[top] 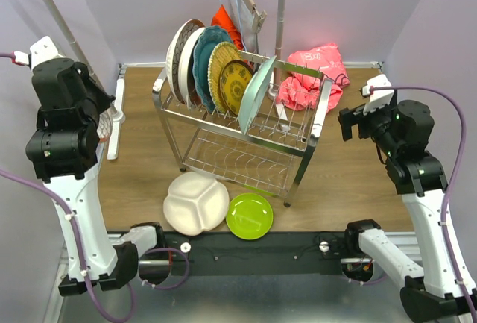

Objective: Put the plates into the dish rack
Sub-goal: Pass the plate from the left arm to the right

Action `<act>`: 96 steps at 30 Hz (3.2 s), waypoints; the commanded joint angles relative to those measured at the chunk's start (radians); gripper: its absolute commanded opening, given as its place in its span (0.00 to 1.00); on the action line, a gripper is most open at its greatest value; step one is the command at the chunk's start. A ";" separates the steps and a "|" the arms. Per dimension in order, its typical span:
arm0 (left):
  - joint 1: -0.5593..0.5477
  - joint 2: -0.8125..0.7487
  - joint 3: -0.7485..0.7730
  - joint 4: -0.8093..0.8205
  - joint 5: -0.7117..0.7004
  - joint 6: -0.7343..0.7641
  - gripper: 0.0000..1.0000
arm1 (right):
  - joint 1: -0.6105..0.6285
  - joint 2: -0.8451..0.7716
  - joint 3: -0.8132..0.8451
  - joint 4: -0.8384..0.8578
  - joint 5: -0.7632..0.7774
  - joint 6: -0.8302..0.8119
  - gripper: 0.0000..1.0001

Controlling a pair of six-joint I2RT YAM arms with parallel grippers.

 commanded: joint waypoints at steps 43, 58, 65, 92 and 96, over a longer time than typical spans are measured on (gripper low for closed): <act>-0.220 0.108 0.347 0.592 0.242 0.810 0.00 | 0.002 0.516 0.726 0.123 -0.302 0.392 1.00; -0.851 0.220 0.353 0.652 -0.328 1.151 0.00 | 0.004 0.557 0.806 0.124 -0.351 0.478 1.00; -1.051 0.251 0.313 0.704 -0.478 1.319 0.00 | 0.001 0.614 0.919 0.147 -0.406 0.663 1.00; -1.385 0.423 0.269 0.907 -0.743 1.749 0.00 | -0.006 0.727 1.088 0.399 -0.760 1.042 0.97; -1.390 0.430 0.247 0.938 -0.760 1.783 0.00 | -0.006 0.703 1.102 0.373 -0.733 0.992 0.97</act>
